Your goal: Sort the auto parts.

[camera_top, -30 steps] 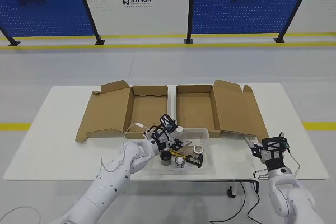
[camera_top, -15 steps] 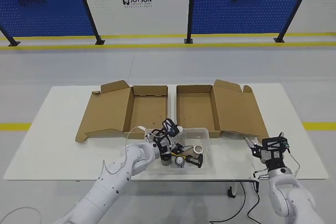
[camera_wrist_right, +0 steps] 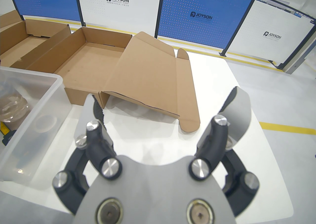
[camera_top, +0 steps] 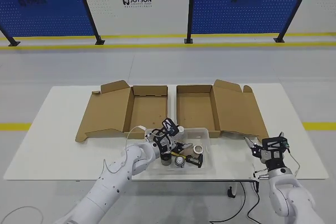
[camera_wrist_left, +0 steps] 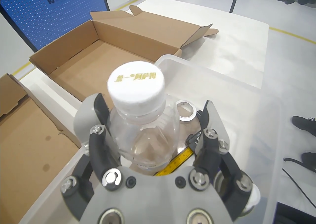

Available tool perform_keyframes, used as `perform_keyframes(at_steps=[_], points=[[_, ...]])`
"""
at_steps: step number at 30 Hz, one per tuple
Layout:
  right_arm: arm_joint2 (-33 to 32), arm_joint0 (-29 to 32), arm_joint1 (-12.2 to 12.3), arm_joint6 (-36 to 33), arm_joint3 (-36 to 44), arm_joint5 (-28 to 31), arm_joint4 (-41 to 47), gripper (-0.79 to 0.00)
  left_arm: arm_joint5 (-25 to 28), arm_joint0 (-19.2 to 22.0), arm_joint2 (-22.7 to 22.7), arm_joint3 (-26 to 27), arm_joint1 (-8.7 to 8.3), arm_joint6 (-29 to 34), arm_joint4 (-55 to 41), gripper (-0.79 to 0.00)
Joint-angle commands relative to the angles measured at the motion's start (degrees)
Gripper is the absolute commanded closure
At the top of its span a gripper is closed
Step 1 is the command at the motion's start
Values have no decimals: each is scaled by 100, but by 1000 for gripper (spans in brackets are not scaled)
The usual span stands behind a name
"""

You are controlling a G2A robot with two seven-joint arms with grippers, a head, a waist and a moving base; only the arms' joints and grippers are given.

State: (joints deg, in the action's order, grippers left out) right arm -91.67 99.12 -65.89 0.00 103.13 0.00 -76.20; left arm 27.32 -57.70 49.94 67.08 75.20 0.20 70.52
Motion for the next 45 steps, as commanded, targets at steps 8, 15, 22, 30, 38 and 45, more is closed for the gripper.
perform_keyframes(at_steps=[8,15,22,30,38,45], points=[[0,0,0,0,0,0,0,-785,-8,28,21,-60,19,0,54,-468],[0,0,0,0,0,0,0,-785,-3,21,61,-37,22,-5,96,-148],[0,0,0,0,0,0,0,-785,64,-36,98,25,16,-50,130,0],[0,0,0,0,0,0,0,-785,245,-142,213,206,-24,-292,191,0],[0,0,0,0,0,0,0,-785,441,-286,457,576,-92,-373,81,0],[0,0,0,0,0,0,0,-785,311,-733,956,1375,-227,-223,-55,0]])
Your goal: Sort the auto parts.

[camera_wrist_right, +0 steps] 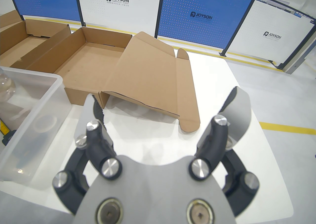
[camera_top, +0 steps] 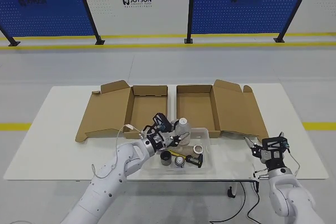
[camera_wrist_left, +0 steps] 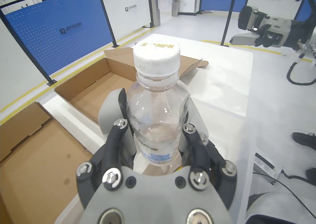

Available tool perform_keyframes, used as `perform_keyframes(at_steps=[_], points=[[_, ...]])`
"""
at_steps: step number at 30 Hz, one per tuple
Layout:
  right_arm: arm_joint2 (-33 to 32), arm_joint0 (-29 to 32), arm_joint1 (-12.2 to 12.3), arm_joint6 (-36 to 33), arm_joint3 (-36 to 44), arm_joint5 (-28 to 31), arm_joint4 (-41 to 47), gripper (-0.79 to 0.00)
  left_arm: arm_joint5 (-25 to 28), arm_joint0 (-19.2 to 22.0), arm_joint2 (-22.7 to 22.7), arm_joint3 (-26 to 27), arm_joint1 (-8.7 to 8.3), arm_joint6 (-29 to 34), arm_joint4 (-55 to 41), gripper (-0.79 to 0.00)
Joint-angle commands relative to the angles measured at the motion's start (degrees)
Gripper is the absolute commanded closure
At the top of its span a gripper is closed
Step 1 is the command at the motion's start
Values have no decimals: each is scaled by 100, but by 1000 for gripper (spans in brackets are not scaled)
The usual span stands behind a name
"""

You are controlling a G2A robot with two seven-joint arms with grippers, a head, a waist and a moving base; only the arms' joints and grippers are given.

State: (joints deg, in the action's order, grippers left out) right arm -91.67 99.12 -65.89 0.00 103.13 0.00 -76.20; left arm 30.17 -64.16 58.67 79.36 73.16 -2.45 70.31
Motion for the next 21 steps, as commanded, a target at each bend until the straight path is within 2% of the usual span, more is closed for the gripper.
perform_keyframes(at_steps=[1,8,13,21], points=[[0,0,0,0,0,0,0,-785,55,-176,160,276,-47,66,-61,0],[0,0,0,0,0,0,0,-785,287,-792,702,1103,-205,410,-334,0],[0,0,0,0,0,0,0,-785,488,-1077,972,1583,-291,536,-295,0],[0,0,0,0,0,0,0,-785,560,-1246,1129,1779,-357,473,-70,0]])
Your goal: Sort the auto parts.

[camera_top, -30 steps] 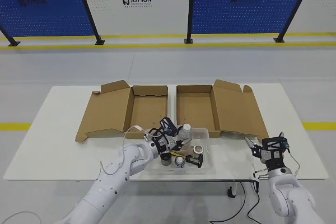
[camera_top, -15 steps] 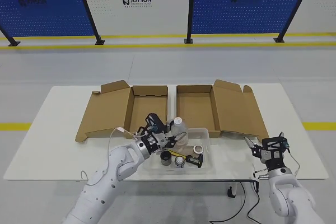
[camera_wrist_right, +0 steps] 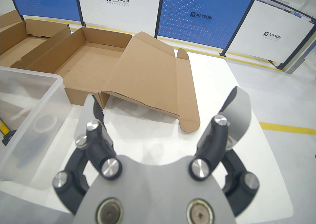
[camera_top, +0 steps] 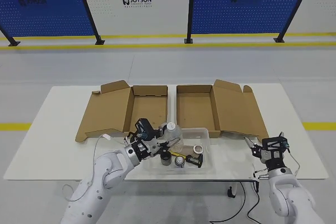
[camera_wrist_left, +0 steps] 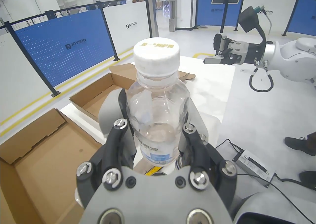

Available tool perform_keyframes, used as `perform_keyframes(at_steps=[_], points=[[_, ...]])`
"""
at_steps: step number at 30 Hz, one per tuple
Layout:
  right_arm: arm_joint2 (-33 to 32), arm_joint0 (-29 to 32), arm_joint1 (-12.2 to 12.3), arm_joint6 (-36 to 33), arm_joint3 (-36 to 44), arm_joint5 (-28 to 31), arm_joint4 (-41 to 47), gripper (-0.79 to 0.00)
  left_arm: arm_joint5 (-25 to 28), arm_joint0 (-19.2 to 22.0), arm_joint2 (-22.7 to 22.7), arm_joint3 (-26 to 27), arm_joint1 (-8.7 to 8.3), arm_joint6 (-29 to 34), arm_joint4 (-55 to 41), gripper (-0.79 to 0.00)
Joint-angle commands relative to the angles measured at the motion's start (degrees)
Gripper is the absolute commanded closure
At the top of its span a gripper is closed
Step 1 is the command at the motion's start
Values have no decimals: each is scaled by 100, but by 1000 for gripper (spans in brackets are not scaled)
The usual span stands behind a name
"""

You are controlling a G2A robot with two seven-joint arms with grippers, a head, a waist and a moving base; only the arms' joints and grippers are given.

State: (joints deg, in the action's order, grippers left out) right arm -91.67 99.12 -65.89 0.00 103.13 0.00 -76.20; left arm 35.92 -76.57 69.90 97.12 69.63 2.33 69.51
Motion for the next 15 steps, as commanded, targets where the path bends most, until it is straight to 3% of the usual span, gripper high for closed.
perform_keyframes(at_steps=[1,8,15], points=[[0,0,0,0,0,0,0,-785,-26,-8,10,2,-6,-11,13,0],[0,0,0,0,0,0,0,-785,-64,51,-9,1,-17,-42,49,0],[0,0,0,0,0,0,0,-785,-525,380,-17,-127,30,-128,-216,0]])
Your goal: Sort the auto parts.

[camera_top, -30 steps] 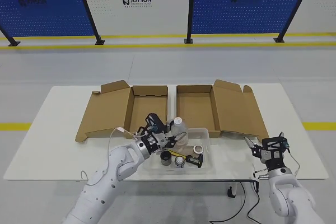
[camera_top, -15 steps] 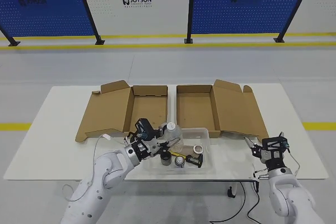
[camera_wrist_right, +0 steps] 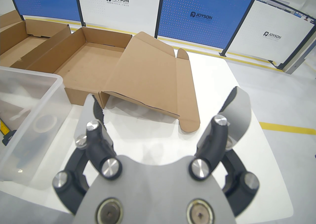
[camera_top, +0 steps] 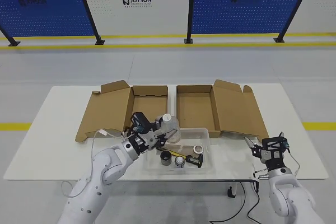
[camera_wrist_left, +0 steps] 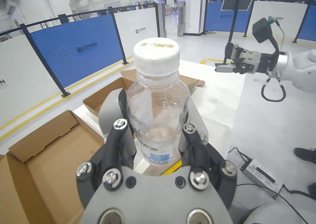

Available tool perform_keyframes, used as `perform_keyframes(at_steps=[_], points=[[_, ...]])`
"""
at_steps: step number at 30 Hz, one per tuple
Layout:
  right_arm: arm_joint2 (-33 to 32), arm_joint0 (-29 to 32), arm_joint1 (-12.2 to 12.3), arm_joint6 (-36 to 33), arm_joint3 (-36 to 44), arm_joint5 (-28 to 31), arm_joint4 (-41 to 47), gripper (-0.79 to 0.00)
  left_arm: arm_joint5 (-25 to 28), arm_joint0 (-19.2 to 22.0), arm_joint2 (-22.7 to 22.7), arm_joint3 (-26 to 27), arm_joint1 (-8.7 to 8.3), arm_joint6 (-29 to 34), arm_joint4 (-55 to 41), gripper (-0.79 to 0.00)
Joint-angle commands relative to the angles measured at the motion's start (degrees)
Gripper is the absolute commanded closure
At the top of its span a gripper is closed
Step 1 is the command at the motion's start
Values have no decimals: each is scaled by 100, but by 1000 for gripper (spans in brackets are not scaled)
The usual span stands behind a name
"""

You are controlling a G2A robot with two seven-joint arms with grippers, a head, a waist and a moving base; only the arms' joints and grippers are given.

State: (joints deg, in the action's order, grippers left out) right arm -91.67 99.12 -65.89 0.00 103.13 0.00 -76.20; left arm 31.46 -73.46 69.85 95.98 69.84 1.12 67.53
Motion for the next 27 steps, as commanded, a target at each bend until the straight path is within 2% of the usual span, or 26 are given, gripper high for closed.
perform_keyframes(at_steps=[1,8,14,21,27], points=[[0,0,0,0,0,0,0,-785,-162,136,-28,-43,18,-13,-16,0],[0,0,0,0,0,0,0,-785,-823,720,-237,-635,114,-114,132,0],[0,0,0,0,0,0,0,-785,-1428,1073,-374,-1398,194,-270,326,0],[0,0,0,0,0,0,0,-785,-1850,1288,-497,-2241,263,-487,527,0],[0,0,0,0,0,0,0,-785,-1989,1556,-456,-3003,323,-721,295,0]])
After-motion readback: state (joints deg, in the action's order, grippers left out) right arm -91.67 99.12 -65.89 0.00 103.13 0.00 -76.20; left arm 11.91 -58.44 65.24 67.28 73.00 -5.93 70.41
